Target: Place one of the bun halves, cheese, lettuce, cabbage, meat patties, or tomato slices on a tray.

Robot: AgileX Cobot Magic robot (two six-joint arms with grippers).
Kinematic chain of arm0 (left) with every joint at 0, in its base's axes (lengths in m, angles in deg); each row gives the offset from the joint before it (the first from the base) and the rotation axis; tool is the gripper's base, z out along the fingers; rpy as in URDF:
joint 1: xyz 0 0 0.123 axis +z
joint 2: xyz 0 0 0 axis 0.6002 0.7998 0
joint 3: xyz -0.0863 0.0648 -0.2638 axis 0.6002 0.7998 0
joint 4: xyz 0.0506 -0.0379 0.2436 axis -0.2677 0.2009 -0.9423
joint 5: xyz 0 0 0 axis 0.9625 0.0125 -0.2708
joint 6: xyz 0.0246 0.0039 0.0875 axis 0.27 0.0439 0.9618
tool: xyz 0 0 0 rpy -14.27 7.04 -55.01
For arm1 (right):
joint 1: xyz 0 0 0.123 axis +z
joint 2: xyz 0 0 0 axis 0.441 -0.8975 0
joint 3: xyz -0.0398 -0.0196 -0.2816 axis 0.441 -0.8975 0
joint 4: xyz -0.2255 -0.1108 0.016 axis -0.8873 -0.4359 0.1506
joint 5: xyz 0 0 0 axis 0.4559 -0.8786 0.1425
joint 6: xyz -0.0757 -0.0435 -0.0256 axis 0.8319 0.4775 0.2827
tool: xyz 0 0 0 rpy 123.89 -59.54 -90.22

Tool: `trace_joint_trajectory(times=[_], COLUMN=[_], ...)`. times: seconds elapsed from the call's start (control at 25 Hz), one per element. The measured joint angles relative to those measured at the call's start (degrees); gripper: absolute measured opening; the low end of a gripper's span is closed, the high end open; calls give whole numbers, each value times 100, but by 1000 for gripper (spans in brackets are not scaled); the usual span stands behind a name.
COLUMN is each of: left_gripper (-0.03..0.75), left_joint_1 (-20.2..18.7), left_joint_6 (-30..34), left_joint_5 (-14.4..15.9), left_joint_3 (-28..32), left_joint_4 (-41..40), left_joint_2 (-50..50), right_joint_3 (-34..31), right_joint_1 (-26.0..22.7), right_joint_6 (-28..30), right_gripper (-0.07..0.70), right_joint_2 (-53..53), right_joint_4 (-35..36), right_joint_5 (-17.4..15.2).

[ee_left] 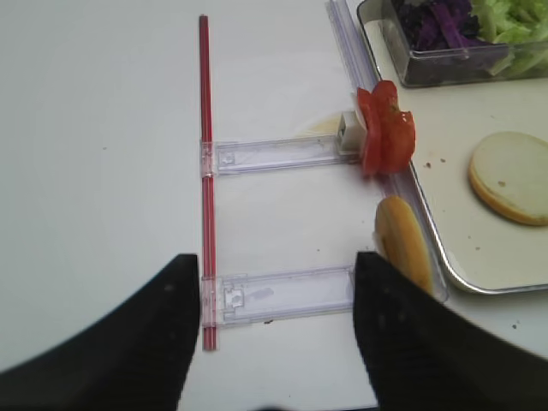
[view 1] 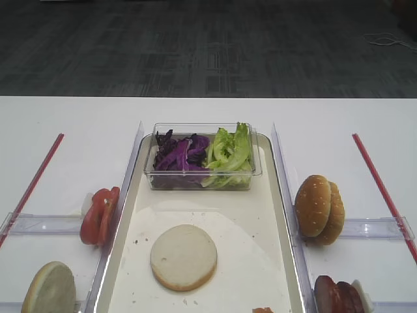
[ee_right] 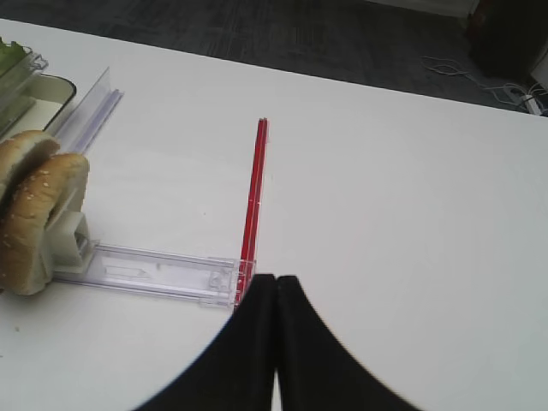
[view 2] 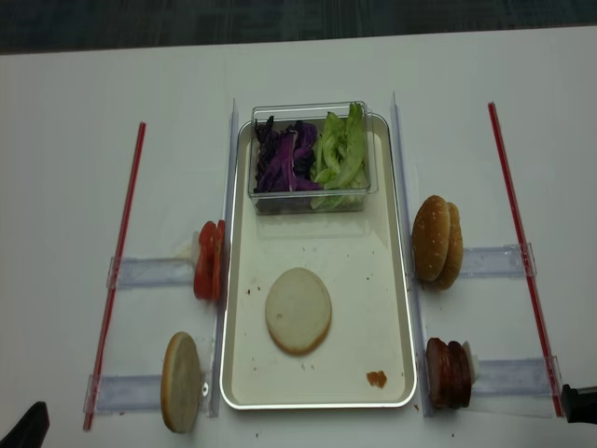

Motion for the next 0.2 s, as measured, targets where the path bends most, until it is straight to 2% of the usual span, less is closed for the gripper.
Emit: trace_joint_trajectory(times=[0.2], left_gripper=[376], left_joint_1=[21], left_joint_6=[0], left_joint_5=[0], left_joint_3=[0], left_joint_4=[0], left_joint_2=[0], right_joint_3=[0], right_joint_1=[0], right_joint_6=[10], right_gripper=[133], right_joint_2=[0], right_joint_4=[0], right_joint_5=[0])
